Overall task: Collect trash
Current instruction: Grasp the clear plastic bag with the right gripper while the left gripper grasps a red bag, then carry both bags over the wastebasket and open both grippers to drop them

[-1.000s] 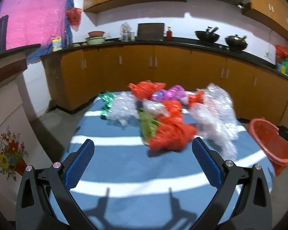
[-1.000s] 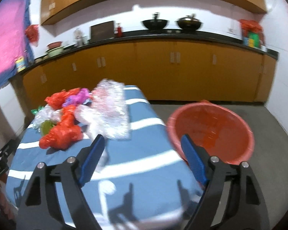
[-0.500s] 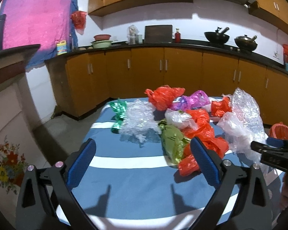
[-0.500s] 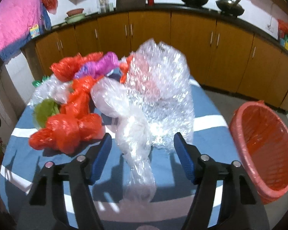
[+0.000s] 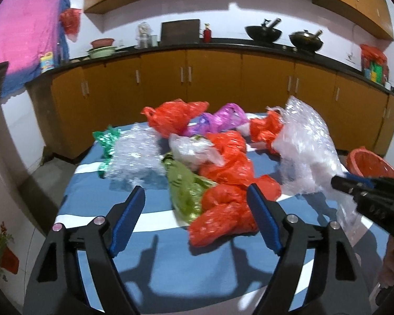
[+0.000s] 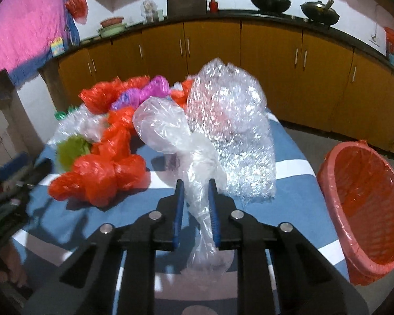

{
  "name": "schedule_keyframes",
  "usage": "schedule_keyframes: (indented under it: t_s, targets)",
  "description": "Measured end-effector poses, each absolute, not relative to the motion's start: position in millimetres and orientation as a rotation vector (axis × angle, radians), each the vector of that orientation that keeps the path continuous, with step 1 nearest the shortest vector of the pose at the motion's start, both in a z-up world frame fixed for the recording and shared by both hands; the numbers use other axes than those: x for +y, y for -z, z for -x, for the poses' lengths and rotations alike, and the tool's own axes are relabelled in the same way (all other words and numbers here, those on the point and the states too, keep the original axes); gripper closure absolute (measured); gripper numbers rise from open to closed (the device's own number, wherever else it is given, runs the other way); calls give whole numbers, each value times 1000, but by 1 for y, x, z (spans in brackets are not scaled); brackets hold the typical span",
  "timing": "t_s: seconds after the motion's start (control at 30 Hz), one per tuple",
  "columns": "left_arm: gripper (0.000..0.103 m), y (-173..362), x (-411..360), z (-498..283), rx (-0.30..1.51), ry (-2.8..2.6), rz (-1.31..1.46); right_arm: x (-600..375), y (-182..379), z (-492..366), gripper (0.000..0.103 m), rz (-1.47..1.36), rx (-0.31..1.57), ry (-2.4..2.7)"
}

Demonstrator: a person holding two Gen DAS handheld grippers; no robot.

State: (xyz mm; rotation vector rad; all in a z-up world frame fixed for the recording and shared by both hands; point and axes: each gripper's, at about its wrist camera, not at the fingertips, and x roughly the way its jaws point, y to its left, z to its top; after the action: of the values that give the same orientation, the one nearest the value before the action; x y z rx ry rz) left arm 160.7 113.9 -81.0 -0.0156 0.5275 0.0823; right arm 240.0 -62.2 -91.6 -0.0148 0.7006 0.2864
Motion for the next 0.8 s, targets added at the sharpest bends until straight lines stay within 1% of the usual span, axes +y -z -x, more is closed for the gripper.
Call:
schedule_keyframes:
  t_s: [0.3,0.53,0.57,0.63,0.67,0.7,0.73,0.77,0.8]
  targets:
    - [26,93,89,-183,604,-22,-37,-94,75,-225,85,-57,657,-254]
    - [37,105,95,-184,672,22,-9,-111,78,-227,85,-84,670,-219]
    - [39,106,96,-183,676,28,-10,-112,78,-227,85,-88,670,-217]
    - [49,108,96,-184,693,47,-13,-112,78,-227,85,-91,668,-216]
    - [60,109,96,-186,701,56,-10,-112,78,-226,85,-93,668,-215]
    - [68,110,96,-186,708,63,-7,-112,78,-225,84,-96,669,-214]
    - [72,110,97,-187,711,69,-5,-111,78,-225,84,-98,668,-213]
    - [79,109,97,-187,711,76,-2,-112,78,-224,84,-99,668,-211]
    - [83,109,97,-187,710,80,0,-113,77,-223,84,-101,666,-210]
